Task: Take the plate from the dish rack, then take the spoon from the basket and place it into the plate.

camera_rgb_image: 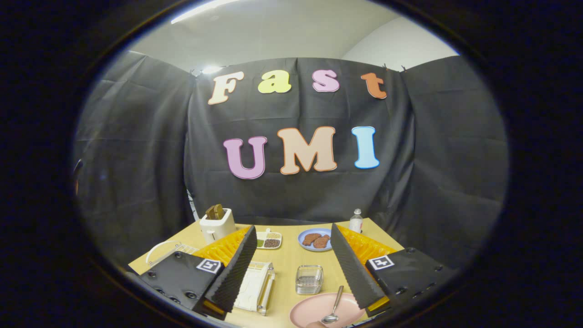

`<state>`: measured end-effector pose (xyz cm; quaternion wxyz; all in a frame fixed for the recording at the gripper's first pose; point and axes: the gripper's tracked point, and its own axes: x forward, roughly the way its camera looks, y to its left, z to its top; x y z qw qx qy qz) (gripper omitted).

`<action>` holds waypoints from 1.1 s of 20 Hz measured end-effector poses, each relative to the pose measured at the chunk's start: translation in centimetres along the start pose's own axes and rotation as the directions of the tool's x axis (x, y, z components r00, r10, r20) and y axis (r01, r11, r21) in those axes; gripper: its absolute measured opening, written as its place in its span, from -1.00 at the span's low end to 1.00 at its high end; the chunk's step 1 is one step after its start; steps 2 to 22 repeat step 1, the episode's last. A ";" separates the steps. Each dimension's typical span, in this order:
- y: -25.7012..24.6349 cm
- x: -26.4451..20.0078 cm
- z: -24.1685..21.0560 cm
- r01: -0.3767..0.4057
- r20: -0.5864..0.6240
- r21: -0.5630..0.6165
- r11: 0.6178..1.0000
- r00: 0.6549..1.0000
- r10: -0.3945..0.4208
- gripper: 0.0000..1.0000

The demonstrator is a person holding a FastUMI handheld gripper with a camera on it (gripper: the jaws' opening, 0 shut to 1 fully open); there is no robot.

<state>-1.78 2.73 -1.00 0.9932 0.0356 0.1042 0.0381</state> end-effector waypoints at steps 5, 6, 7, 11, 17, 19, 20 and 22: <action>0.1 0.0 0.1 -0.002 0.002 -0.002 1.000 1.000 0.002 1.00; 0.1 0.0 0.1 -0.002 0.002 -0.002 1.000 1.000 0.002 1.00; 0.1 0.0 0.1 -0.002 0.002 -0.002 1.000 1.000 0.002 1.00; 0.1 0.0 0.1 -0.002 0.002 -0.002 1.000 1.000 0.002 1.00; 0.1 0.0 0.1 -0.002 0.002 -0.002 1.000 1.000 0.002 1.00; 0.1 0.0 0.1 -0.002 0.002 -0.002 1.000 1.000 0.002 1.00; 0.1 0.0 0.1 -0.002 0.002 -0.002 1.000 1.000 0.002 1.00; 0.1 0.0 0.1 -0.002 0.002 -0.002 1.000 1.000 0.002 1.00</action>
